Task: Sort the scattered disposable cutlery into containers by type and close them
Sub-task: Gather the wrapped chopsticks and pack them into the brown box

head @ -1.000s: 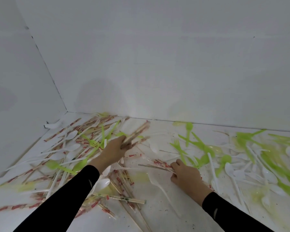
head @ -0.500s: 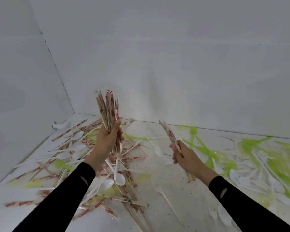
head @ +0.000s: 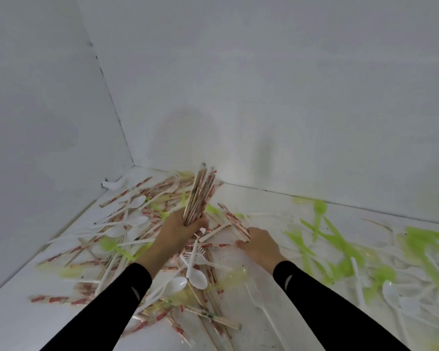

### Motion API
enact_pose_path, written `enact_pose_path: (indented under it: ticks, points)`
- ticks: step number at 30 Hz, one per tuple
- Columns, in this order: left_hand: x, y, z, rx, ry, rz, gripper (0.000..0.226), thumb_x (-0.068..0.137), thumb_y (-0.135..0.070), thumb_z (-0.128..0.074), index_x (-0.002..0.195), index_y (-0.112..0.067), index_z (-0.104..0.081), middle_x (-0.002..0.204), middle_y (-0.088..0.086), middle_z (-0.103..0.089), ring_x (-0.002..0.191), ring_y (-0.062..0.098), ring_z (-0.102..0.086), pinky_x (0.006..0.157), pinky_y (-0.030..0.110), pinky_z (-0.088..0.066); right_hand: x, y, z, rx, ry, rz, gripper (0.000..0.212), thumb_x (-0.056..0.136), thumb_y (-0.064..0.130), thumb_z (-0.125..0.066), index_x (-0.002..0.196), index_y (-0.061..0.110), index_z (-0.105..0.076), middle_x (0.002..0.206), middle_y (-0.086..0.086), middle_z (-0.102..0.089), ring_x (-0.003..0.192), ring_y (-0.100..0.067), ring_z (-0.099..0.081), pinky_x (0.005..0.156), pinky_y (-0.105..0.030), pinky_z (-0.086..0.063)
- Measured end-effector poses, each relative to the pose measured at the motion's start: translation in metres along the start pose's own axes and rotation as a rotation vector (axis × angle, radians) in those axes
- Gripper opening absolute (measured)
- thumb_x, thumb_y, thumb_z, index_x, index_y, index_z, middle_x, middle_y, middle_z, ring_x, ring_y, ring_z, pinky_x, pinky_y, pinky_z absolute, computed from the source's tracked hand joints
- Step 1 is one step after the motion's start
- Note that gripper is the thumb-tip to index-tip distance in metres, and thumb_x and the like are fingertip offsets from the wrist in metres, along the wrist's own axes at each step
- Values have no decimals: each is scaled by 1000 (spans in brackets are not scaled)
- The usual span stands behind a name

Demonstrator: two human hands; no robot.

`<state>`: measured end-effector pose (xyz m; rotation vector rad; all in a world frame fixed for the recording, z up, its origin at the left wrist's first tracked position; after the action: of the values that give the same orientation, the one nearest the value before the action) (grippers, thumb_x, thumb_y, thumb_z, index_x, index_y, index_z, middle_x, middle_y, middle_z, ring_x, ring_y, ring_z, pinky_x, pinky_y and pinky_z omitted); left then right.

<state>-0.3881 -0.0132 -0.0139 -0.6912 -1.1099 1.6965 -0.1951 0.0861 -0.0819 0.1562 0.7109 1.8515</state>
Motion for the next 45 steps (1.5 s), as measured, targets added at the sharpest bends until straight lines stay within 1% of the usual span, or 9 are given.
enact_pose_path:
  ticks: [6, 10, 13, 17, 23, 27, 32, 37, 45]
  points:
    - [-8, 22, -54, 726, 500, -190, 3, 92, -19, -61, 94, -21, -62, 88, -3, -67, 76, 11, -61, 70, 27, -49, 0, -34, -1, 311, 36, -35, 18, 88, 11, -65, 102, 23, -61, 103, -1, -63, 100, -21, -61, 94, -37, -49]
    - [-1, 28, -64, 949, 400, -222, 27, 90, -10, -49, 113, -20, -56, 113, -4, -62, 103, 21, -60, 79, 37, -52, -3, -49, 33, 366, -84, -85, 13, 87, 12, -63, 77, 15, -57, 71, 2, -57, 66, -16, -56, 59, -27, -46]
    - [5, 37, -68, 1025, 404, -169, 34, 92, -11, -49, 124, -23, -50, 125, -5, -58, 109, 24, -59, 80, 37, -50, -14, -63, 67, 544, -183, -109, 11, 89, 17, -64, 86, 6, -64, 57, 4, -46, 48, -12, -40, 46, -24, -33]
    - [13, 37, -75, 1038, 399, -223, 16, 92, -14, -47, 107, -17, -52, 114, -1, -56, 104, 24, -58, 77, 40, -53, -31, -80, 109, 820, -284, -171, 15, 93, 13, -62, 103, 4, -68, 52, 4, -34, 44, -11, -30, 41, -21, -26]
    - [16, -4, -62, 667, 249, -338, 15, 95, -32, -61, 88, -19, -60, 79, -6, -53, 76, 17, -52, 70, 31, -44, -70, -76, 155, 777, -476, -2, 19, 96, 35, -59, 101, 21, -72, 58, 6, -35, 48, -12, -35, 47, -26, -34]
    - [7, -37, -47, 305, 132, -233, 19, 95, -34, -61, 94, -15, -64, 69, 3, -62, 57, 10, -52, 53, 15, -36, -92, -59, 151, 633, -545, 128, 19, 99, 35, -52, 92, 25, -66, 76, 9, -65, 54, -2, -50, 58, -24, -39]
    - [-14, -65, -35, -371, -74, -176, 19, 99, -29, -53, 102, -23, -71, 99, -1, -74, 94, 9, -69, 81, 22, -51, -108, -53, 108, 621, -511, 215, 14, 99, 17, -54, 90, 23, -62, 89, 12, -73, 73, 2, -62, 65, -12, -42]
    - [-32, -83, -51, -901, 33, -23, 24, 97, -34, -52, 106, -14, -62, 79, 3, -65, 79, 22, -68, 79, 36, -56, -113, -60, 68, 558, -326, 155, 15, 99, 23, -54, 88, 24, -64, 78, 10, -67, 51, 2, -52, 56, -21, -41]
    - [-50, -118, -131, -1241, 124, 113, 3, 94, -21, -60, 96, -19, -58, 75, -1, -53, 63, 12, -56, 72, 32, -58, -156, -66, 122, 830, -524, 104, 29, 97, 47, -48, 95, 21, -60, 61, 6, -54, 55, -8, -51, 60, -24, -47]
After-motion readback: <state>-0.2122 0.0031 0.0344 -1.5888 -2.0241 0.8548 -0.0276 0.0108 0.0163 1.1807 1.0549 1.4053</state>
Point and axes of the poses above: each hand's wrist, its own x-axis towards the middle knuckle, its own z-axis out of the back of the hand, y = z × x, the point moved 5 cm from there along x, towards the middle knuckle
